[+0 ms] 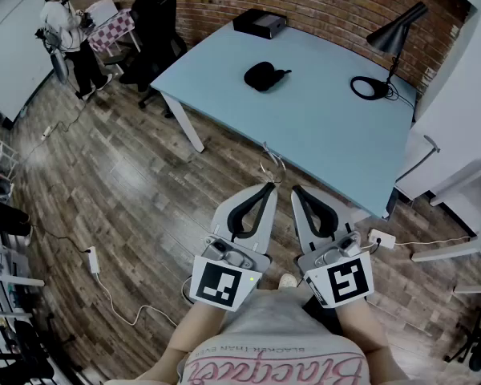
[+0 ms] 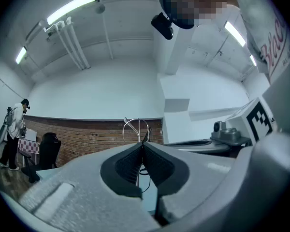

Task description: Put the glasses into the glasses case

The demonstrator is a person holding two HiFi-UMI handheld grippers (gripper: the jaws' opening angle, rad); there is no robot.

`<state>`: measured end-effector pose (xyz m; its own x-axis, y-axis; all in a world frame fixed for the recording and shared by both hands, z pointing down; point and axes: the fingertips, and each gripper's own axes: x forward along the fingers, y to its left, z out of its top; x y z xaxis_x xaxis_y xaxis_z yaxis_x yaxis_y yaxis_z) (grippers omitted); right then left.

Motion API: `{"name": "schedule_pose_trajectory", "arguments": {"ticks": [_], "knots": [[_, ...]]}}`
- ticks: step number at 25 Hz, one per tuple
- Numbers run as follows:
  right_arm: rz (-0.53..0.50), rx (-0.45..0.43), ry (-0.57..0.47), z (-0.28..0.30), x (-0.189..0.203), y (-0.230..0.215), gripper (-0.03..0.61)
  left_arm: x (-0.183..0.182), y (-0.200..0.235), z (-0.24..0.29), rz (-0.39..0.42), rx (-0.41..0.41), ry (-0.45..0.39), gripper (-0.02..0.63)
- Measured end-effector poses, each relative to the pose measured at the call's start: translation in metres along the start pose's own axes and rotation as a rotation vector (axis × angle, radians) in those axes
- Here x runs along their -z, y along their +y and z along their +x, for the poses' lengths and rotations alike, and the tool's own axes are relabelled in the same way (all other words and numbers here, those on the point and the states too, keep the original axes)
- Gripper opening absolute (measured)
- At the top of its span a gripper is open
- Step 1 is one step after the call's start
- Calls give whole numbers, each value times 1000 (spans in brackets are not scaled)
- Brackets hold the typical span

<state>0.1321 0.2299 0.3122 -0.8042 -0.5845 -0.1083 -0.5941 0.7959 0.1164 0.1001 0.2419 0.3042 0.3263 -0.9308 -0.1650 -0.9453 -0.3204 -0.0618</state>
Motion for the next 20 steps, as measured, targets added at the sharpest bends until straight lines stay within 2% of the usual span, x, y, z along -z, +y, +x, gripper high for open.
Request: {"name": "schedule_pose_trajectory", "arguments": {"ticks": [10, 15, 20], "knots": [[15, -7, -9, -13, 4, 10, 11, 6, -5, -13, -16, -14, 2, 6], [15, -20, 1, -23, 9, -3, 11, 11, -17, -3, -38, -33, 7, 6], [1, -66, -9, -30, 7, -21, 11, 8, -29, 13, -28, -73, -4, 6]]}}
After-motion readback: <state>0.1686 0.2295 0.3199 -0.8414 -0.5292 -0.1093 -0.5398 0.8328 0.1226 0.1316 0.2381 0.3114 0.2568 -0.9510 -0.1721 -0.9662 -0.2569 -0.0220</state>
